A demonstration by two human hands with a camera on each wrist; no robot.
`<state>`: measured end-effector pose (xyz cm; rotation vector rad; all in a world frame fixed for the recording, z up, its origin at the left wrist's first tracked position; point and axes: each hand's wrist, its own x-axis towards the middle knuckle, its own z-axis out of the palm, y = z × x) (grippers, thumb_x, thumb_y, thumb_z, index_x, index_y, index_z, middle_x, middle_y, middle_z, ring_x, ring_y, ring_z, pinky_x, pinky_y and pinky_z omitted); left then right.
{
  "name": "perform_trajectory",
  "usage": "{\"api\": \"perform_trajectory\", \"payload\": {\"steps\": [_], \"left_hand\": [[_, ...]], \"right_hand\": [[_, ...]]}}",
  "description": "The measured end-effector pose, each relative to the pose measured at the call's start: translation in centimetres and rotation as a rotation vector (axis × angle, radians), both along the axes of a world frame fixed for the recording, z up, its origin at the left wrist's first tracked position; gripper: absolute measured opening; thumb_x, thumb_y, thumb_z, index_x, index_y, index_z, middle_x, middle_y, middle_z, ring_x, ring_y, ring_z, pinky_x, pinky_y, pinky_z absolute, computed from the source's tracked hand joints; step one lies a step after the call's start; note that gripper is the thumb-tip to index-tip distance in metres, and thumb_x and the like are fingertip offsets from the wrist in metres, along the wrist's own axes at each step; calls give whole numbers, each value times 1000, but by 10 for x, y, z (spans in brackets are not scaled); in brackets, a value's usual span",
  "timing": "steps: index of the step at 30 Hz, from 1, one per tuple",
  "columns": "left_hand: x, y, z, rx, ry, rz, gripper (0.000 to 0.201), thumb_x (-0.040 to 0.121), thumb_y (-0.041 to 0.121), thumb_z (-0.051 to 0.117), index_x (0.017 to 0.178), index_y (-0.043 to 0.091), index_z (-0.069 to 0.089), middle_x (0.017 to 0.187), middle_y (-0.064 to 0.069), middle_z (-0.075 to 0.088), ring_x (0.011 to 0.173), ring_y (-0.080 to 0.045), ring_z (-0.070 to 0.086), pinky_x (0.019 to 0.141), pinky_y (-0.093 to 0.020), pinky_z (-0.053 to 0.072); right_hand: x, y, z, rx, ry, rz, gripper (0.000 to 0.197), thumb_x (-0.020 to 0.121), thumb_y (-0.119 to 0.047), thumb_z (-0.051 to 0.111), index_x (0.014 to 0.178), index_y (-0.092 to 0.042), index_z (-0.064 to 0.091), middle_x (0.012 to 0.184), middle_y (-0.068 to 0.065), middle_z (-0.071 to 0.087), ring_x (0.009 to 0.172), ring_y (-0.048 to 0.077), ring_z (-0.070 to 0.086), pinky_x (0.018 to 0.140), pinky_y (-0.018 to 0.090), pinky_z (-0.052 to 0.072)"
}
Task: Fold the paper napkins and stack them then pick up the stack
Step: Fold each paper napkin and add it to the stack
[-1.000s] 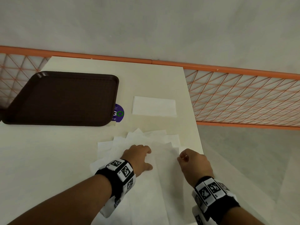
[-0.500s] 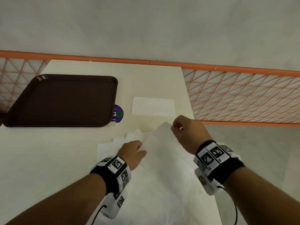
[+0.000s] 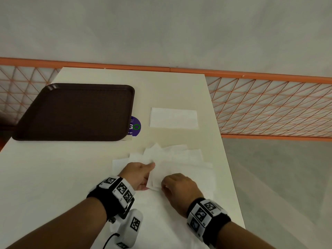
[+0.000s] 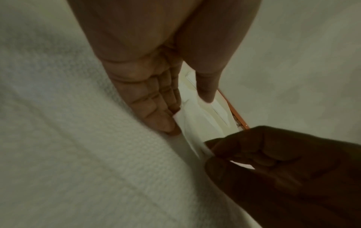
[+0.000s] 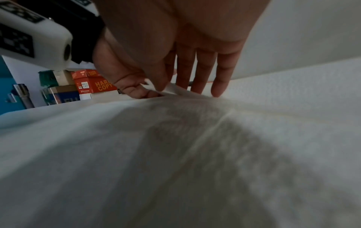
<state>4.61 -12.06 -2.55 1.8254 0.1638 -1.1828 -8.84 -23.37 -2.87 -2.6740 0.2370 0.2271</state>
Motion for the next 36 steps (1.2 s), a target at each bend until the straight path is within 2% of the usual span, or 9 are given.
{"api": "perform_trajectory", "payload": {"steps": [4,8,12,15,18,22,28,33,36], "left_hand": [[2,-1,-8,66,-163,-108,20,82,22,74,95,19,60,96,-8,68,83,-21,67,67,-30,57],[4,-2,-14,89,-200,-134,24,78,15,77,98,15,63,95,-6,68,84,-22,68,70,-33,58],[6,0,-17,44,-157,-106,20,81,6,73,96,12,62,96,-11,69,86,-27,69,75,-41,59],[6,1,-17,16,-122,-90,17,84,1,67,97,10,61,95,-12,69,87,-28,69,76,-40,59],[7,2,-18,8,-105,-83,18,86,0,63,102,8,61,97,-14,69,90,-30,69,80,-42,58],[7,1,-18,16,-92,-71,15,88,1,58,100,8,63,100,-15,70,92,-31,68,81,-44,58],[5,1,-14,30,-166,-128,15,83,20,72,95,12,67,94,-7,73,88,-25,70,80,-46,58],[2,4,-8,51,-201,-163,12,85,14,70,96,11,65,93,-9,72,85,-27,70,78,-47,59],[1,8,-5,13,-149,-150,13,86,17,69,98,11,64,94,-9,72,83,-26,71,75,-42,60]], "right_hand": [[-2,6,-11,22,-24,48,25,89,-26,43,92,-16,66,95,-1,68,93,25,60,78,37,53],[-6,-4,3,60,38,52,31,97,-34,47,119,-18,60,126,-3,60,118,21,50,95,32,42],[-15,-42,5,40,-63,-208,30,95,-37,50,115,-20,64,119,-5,63,117,20,53,95,27,39],[-17,-69,2,-42,101,-342,40,96,-46,46,130,-26,52,135,-10,51,131,15,38,105,30,33],[-12,-79,3,-47,189,-358,45,97,-50,39,136,-28,45,138,-9,49,133,16,36,108,35,32],[-5,-81,6,-44,247,-361,38,99,-42,39,134,-27,46,129,-7,57,124,19,43,103,37,36],[1,-86,12,-11,329,-333,37,94,-42,52,129,-29,48,121,-8,57,117,17,48,99,35,39],[0,-100,16,219,315,-437,16,85,-31,69,97,-25,61,80,-11,55,72,6,54,66,19,44],[-3,-105,18,265,280,-414,10,83,-28,72,78,-24,63,71,-11,56,64,4,51,58,16,39]]}}
